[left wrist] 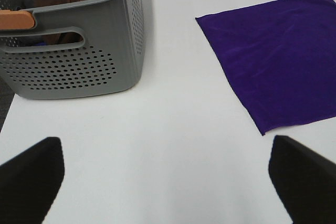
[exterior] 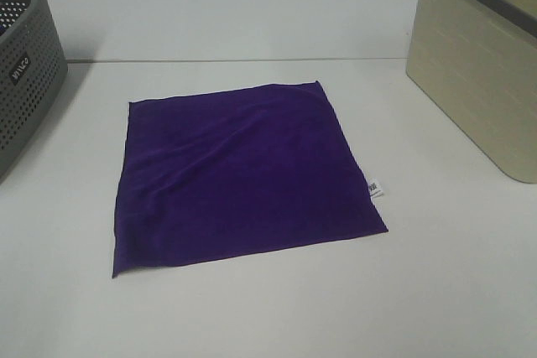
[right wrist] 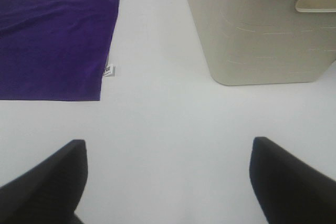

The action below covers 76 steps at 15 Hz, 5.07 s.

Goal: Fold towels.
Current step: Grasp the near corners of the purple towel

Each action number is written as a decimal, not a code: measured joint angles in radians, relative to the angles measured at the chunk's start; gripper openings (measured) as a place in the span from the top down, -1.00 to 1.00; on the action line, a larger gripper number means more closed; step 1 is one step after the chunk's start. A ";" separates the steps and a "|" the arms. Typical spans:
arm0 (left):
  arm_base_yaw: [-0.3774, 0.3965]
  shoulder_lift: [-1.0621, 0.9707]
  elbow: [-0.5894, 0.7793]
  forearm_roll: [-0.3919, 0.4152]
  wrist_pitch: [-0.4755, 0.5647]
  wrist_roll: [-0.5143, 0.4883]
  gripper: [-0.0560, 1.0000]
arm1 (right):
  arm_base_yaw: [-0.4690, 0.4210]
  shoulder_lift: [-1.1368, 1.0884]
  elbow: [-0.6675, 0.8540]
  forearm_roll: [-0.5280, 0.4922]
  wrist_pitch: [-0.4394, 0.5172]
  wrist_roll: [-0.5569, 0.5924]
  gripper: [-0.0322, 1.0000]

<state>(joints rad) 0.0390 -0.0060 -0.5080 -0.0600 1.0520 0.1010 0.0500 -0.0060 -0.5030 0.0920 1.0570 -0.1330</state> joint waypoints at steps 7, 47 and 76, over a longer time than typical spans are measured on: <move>-0.007 0.000 0.000 0.000 0.000 0.000 -0.98 | 0.000 0.000 0.000 -0.001 0.000 0.000 -0.66; -0.008 0.000 0.000 -0.014 0.000 0.004 -0.98 | 0.000 0.000 0.000 0.004 0.000 -0.001 -0.96; 0.044 1.737 -0.140 -0.981 -0.312 0.916 -0.98 | -0.052 1.856 -0.582 0.821 0.095 -0.756 -0.96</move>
<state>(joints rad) 0.0830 1.7310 -0.6480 -1.0410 0.7400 1.0170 -0.0020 1.8500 -1.0850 0.9130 1.1520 -0.8890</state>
